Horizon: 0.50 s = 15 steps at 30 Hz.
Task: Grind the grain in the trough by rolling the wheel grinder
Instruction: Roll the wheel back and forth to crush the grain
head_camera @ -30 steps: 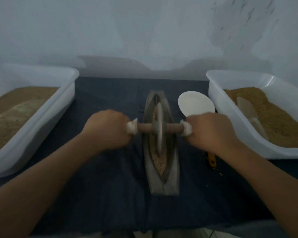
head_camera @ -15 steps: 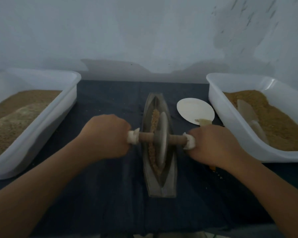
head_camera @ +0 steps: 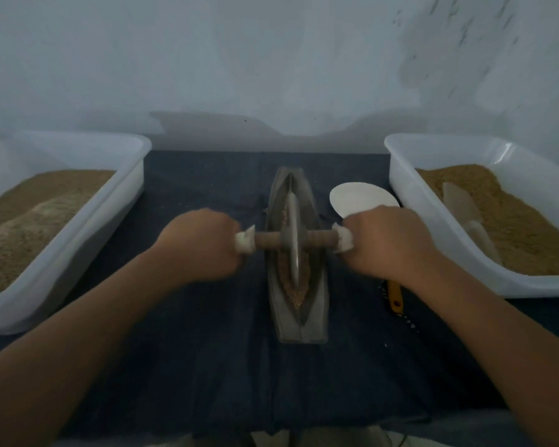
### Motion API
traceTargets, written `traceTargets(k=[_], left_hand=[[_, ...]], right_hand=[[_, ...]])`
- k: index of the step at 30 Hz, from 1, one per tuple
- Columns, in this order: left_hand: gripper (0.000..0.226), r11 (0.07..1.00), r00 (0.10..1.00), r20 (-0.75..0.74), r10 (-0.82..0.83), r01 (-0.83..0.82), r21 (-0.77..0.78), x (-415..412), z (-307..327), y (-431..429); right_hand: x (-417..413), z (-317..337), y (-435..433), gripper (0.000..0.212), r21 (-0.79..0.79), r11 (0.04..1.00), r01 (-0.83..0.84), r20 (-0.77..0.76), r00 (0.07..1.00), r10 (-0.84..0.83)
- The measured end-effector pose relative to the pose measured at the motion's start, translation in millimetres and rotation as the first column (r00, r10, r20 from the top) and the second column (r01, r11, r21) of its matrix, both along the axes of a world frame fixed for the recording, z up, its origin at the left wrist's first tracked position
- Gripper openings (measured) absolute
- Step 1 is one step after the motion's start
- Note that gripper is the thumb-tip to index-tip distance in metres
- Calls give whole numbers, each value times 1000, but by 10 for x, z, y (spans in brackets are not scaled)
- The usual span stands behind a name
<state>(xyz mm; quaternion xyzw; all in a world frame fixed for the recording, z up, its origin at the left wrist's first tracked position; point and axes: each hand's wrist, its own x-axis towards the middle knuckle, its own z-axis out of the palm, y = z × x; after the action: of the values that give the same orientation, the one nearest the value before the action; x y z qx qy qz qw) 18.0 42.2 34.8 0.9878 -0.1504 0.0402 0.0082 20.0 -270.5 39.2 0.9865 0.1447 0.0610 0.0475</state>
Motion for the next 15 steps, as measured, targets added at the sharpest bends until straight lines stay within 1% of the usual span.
traceTargets(k=[1, 2, 4, 5, 7, 8, 9, 11, 13, 15], left_hand=[[33, 1000, 999, 36, -16, 16, -5, -127, -36, 48], [36, 1000, 998, 64, -21, 22, -12, -190, -62, 76], [37, 1000, 998, 64, -8, 9, -11, -125, -64, 48], [35, 1000, 998, 53, 13, -13, -5, -16, -38, -6], [32, 998, 996, 52, 69, -70, 7, 323, 68, -138], [30, 994, 993, 46, 105, -105, -3, 481, 135, -193], [30, 991, 991, 37, 130, -129, -14, 615, 178, -228], [29, 992, 991, 24, 128, -128, -16, 719, 211, -270], [27, 995, 995, -9, 97, -97, -15, 604, 200, -245], [24, 999, 998, -56, 29, -30, -21, 351, 137, -141]], right_hand=[[-89, -34, -33, 32, -68, 998, -8, -56, 998, 5], [-120, -53, -62, 32, -100, 995, -11, -92, 996, 2], [-52, -41, -51, 40, -29, 1000, -2, -87, 996, -1], [26, -32, -19, 44, 18, 1000, 8, -20, 1000, -7], [270, 5, 66, 50, 58, 997, 49, 129, 990, -56], [387, 41, 87, 49, 63, 995, 80, 152, 984, -89], [500, 82, 111, 46, 62, 993, 105, 153, 982, -114], [605, 134, 134, 40, 42, 991, 126, 132, 983, -130], [534, 146, 126, 37, 47, 994, 103, 95, 990, -107], [299, 89, 57, 39, 55, 996, 67, 51, 996, -70]])
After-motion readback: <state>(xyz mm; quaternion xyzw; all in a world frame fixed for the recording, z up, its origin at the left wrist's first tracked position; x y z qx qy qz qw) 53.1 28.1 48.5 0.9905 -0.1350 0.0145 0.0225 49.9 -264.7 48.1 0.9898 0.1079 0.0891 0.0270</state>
